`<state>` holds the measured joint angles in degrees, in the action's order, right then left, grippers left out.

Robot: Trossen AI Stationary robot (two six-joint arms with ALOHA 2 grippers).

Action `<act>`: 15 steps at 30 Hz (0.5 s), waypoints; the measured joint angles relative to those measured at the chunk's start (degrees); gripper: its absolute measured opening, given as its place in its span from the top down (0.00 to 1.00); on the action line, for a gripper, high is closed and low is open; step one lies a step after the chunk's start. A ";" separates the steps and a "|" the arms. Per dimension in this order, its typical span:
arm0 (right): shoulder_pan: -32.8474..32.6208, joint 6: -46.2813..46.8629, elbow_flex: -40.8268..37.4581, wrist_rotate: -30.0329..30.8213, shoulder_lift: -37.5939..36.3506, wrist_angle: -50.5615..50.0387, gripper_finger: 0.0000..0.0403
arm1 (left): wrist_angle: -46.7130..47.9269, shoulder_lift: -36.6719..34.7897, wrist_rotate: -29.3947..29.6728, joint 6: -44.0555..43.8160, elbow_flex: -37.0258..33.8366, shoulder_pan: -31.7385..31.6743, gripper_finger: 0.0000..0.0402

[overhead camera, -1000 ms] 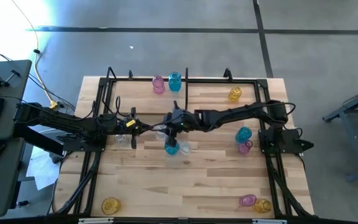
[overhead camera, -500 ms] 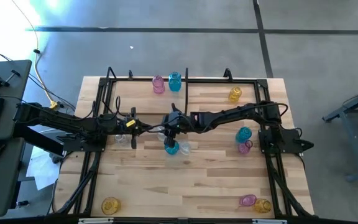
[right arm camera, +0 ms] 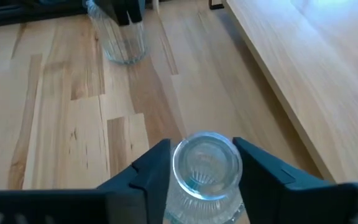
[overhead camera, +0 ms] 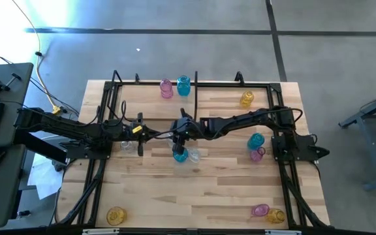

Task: Sort vases onto shelf
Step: Put the top right transparent flower vase on the shelf

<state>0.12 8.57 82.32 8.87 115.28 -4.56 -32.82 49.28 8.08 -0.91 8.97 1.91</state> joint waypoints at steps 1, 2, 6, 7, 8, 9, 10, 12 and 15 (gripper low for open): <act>0.00 -0.01 0.00 0.07 0.00 -0.02 0.60 | 0.02 0.00 0.00 0.00 0.00 0.02 1.00; 0.00 -0.01 0.00 0.06 0.00 -0.03 0.58 | 0.04 0.00 0.00 -0.01 0.00 0.01 1.00; -0.11 -0.80 0.02 0.07 -0.09 0.28 0.50 | 0.04 0.00 0.00 -0.44 0.00 0.00 1.00; -0.22 -1.43 0.35 0.09 -0.20 -0.27 0.49 | 0.10 0.00 -0.02 -0.47 0.00 0.02 1.00; -0.44 -2.14 0.99 0.12 -0.31 -0.73 0.47 | 0.18 0.00 -0.01 -0.53 0.00 0.02 1.00; -0.64 -2.72 1.88 0.06 -0.66 -1.48 0.47 | 0.31 0.00 0.00 -0.64 0.00 0.01 1.00; -0.92 -3.19 2.65 0.07 -1.32 -3.09 0.46 | 0.36 0.00 0.00 -0.95 0.00 0.02 1.00; -1.41 -4.43 4.42 0.18 -2.57 -5.15 0.46 | 0.43 0.00 -0.01 -1.03 0.00 0.00 1.00; -2.56 -4.63 6.11 1.92 -4.92 -11.58 0.46 | 0.70 -0.02 -0.02 -1.03 0.00 0.00 1.00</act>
<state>-2.44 3.94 88.43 10.80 110.36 -16.14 -32.12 49.25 8.05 -1.93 8.97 1.91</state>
